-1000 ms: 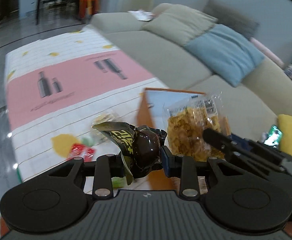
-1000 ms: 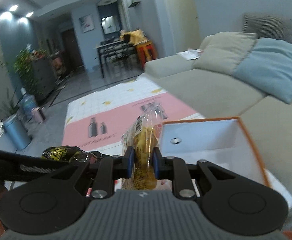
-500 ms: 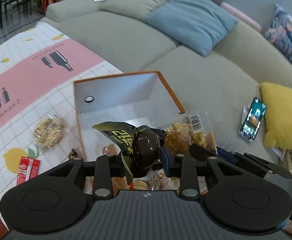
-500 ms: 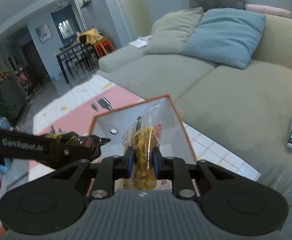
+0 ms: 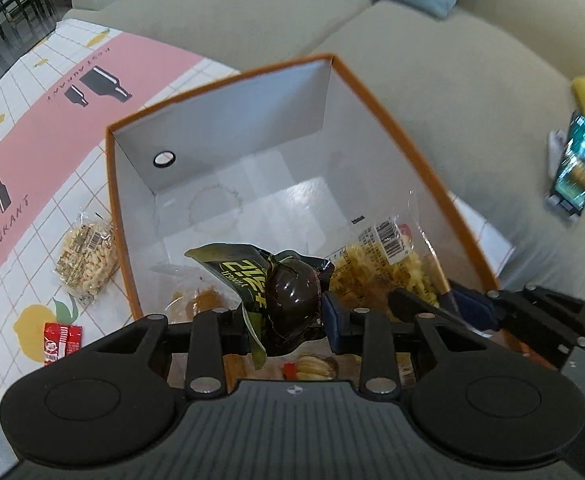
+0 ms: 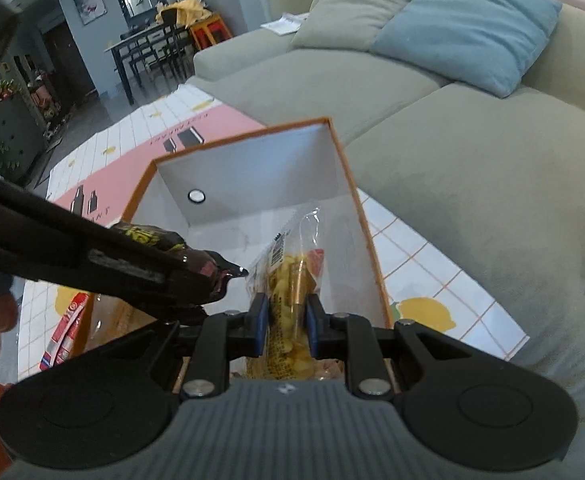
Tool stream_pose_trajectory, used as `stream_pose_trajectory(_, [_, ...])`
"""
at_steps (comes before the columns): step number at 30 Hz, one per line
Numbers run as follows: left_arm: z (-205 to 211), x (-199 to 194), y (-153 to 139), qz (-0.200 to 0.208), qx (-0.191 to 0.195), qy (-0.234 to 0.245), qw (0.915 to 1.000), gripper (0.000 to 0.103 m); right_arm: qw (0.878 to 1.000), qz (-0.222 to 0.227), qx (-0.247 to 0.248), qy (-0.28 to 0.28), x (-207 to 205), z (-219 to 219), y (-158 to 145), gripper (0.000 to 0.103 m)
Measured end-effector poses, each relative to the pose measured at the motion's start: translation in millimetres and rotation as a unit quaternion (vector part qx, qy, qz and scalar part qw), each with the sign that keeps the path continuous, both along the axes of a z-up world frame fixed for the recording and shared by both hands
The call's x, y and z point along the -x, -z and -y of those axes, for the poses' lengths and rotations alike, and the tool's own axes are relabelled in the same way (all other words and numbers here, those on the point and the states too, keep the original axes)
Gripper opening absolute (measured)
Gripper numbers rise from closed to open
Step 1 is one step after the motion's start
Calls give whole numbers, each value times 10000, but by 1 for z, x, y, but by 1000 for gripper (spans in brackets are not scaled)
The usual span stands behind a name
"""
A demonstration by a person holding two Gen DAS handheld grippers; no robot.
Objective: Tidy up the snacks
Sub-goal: 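Carry both snacks over the orange box and open both grippers inside, then withdraw both tools from the box back over the remaining snacks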
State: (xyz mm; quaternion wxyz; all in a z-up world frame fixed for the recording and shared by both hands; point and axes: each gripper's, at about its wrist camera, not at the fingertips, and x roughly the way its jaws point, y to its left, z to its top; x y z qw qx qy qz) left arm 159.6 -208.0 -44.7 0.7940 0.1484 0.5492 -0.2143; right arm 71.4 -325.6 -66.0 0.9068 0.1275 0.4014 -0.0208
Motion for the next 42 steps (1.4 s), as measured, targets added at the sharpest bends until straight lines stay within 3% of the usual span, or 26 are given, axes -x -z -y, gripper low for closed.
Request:
stream_pose_trajectory(13, [7, -8, 18, -128, -331, 20, 9994, 38, 9971, -204, 640, -348, -21, -12, 16, 20])
stream_pose_trajectory(19, [5, -8, 15, -88, -276, 46, 9996, 39, 9966, -244, 747, -261, -20, -13, 13, 27])
stream_pose_trajectory(21, [2, -8, 12, -79, -241, 46, 9997, 39, 9964, -266, 783, -204, -22, -14, 11, 36])
stream_pose_trajectory(29, [-13, 7, -23, 308, 68, 36, 9995, 51, 9930, -69, 1178, -59, -20, -23, -8, 58])
stream_pose_trajectory(42, [-66, 52, -89, 1314, 617, -259, 9891, 57, 9881, 828, 1276, 221, 17, -56, -64, 60])
